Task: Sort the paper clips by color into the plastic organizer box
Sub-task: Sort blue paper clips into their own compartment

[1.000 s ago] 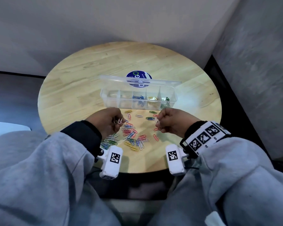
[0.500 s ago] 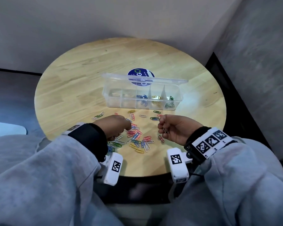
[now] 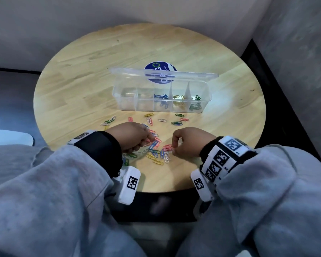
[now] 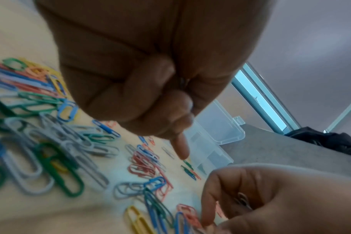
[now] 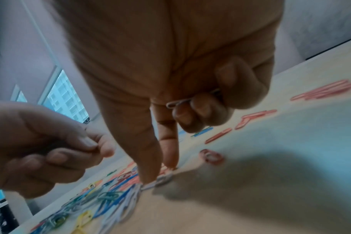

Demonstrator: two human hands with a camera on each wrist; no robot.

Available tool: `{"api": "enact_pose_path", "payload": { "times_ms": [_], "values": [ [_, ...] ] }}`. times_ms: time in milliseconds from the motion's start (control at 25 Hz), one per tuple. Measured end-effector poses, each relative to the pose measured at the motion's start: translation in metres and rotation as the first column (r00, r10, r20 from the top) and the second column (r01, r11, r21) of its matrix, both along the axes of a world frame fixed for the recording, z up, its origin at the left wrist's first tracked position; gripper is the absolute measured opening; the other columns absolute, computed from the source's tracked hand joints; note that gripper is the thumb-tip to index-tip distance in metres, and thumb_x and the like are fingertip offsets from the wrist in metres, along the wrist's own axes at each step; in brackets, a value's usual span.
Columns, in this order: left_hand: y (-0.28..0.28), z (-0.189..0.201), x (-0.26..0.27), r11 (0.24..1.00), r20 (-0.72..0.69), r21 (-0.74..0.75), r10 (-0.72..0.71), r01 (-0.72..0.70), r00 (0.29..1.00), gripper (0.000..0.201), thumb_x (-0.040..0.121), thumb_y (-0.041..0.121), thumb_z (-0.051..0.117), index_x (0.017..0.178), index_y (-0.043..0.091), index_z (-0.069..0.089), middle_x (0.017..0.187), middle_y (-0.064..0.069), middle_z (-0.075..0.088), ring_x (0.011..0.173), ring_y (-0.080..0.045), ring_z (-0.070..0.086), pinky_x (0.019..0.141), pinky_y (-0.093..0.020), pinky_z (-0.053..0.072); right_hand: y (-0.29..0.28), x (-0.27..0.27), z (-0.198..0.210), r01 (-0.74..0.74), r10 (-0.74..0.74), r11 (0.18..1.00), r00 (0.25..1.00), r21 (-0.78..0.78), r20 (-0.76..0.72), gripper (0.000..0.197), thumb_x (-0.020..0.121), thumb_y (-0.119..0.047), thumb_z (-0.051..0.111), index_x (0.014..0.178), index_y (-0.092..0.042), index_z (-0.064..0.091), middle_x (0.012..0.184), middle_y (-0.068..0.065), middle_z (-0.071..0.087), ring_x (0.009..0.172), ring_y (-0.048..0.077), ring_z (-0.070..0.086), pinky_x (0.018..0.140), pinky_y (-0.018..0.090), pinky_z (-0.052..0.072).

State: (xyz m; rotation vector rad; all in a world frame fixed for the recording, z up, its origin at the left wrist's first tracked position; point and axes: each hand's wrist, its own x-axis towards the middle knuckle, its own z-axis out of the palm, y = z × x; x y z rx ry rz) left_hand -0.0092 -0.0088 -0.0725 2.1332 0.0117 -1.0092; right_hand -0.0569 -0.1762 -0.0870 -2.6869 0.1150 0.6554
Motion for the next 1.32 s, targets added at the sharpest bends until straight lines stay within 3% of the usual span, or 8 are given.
{"api": "enact_pose_path", "payload": {
  "times_ms": [280, 440, 680, 800, 920, 1040, 1160, 1320],
  "values": [
    [0.007, -0.009, -0.001, 0.970, 0.191, 0.207, -0.170, 0.130, 0.967, 0.016, 0.079, 0.025, 0.067, 0.087, 0.011, 0.069, 0.070, 0.002, 0.061, 0.064, -0.013, 0.052, 0.063, -0.022, 0.040, 0.002, 0.004, -0.005, -0.035, 0.030, 0.997, 0.997, -0.072, -0.066, 0.007, 0.081, -0.018, 0.059, 0.074, -0.017, 0.058, 0.079, 0.000, 0.059, 0.075, 0.019, 0.055, 0.053, 0.021, 0.037],
    [0.006, -0.013, -0.005, 0.932, 0.225, 0.318, -0.250, 0.172, 0.942, 0.011, 0.074, 0.020, 0.072, 0.076, 0.022, 0.062, 0.066, 0.010, 0.057, 0.062, -0.007, 0.051, 0.057, -0.020, 0.037, -0.003, 0.005, -0.005, -0.016, 0.006, 0.995, 0.995, -0.098, -0.099, 0.010, 0.080, -0.019, 0.058, 0.082, -0.012, 0.064, 0.080, 0.004, 0.064, 0.072, 0.020, 0.055, 0.052, 0.020, 0.037],
    [0.002, -0.016, -0.006, 0.910, 0.226, 0.362, -0.297, 0.203, 0.928, 0.017, 0.074, 0.019, 0.071, 0.066, 0.022, 0.057, 0.063, 0.010, 0.057, 0.058, -0.004, 0.049, 0.053, -0.020, 0.035, -0.003, 0.006, -0.004, -0.020, 0.019, 0.999, 0.999, -0.041, -0.028, 0.015, 0.079, -0.023, 0.068, 0.084, -0.020, 0.054, 0.071, -0.010, 0.047, 0.077, 0.016, 0.050, 0.052, 0.020, 0.032],
    [0.004, -0.018, -0.005, 0.915, 0.209, 0.345, -0.294, 0.211, 0.933, 0.015, 0.075, 0.019, 0.070, 0.065, 0.020, 0.058, 0.063, 0.008, 0.057, 0.060, -0.008, 0.050, 0.060, -0.022, 0.039, -0.008, 0.006, -0.004, -0.025, 0.026, 0.999, 0.999, -0.024, 0.033, 0.012, 0.077, -0.021, 0.066, 0.085, -0.023, 0.057, 0.076, -0.009, 0.051, 0.083, 0.018, 0.054, 0.065, 0.026, 0.043],
    [0.008, -0.015, -0.002, 0.939, 0.176, 0.281, -0.252, 0.196, 0.952, 0.014, 0.074, 0.018, 0.068, 0.062, 0.018, 0.059, 0.062, 0.004, 0.059, 0.061, -0.013, 0.052, 0.066, -0.023, 0.043, -0.011, 0.009, -0.002, -0.090, 0.089, 0.995, 0.995, -0.034, -0.036, 0.011, 0.079, -0.022, 0.066, 0.084, -0.027, 0.057, 0.089, -0.006, 0.055, 0.093, 0.019, 0.057, 0.072, 0.028, 0.045],
    [0.009, -0.008, 0.000, 0.974, 0.142, 0.168, -0.179, 0.155, 0.974, 0.018, 0.075, 0.019, 0.069, 0.062, 0.018, 0.056, 0.054, 0.003, 0.051, 0.049, -0.013, 0.043, 0.056, -0.021, 0.037, -0.011, 0.009, -0.003, -0.120, 0.117, 0.991, 0.991, -0.058, -0.064, 0.008, 0.081, -0.019, 0.064, 0.080, -0.023, 0.057, 0.082, -0.006, 0.056, 0.088, 0.019, 0.057, 0.059, 0.022, 0.038],
    [0.009, -0.003, 0.002, 0.999, 0.037, -0.040, 0.003, -0.002, 0.999, 0.022, 0.079, 0.010, 0.065, 0.061, 0.014, 0.052, 0.054, -0.003, 0.046, 0.042, -0.012, 0.034, 0.044, -0.017, 0.028, -0.009, 0.008, -0.006, -0.099, 0.090, 0.990, 0.992, -0.104, -0.084, 0.012, 0.078, -0.016, 0.057, 0.068, -0.022, 0.054, 0.072, -0.006, 0.055, 0.074, 0.018, 0.054, 0.055, 0.021, 0.038],
    [0.010, 0.003, 0.005, 0.922, -0.092, -0.307, 0.219, -0.237, 0.971, 0.031, 0.082, -0.010, 0.052, 0.057, 0.008, 0.045, 0.052, -0.008, 0.049, 0.031, -0.005, 0.038, 0.034, -0.009, 0.029, -0.010, 0.008, 0.000, -0.044, 0.041, 0.999, 0.992, -0.023, -0.121, 0.015, 0.073, -0.015, 0.062, 0.061, -0.020, 0.053, 0.068, -0.003, 0.058, 0.064, 0.016, 0.052, 0.060, 0.025, 0.043]
  ]
}}
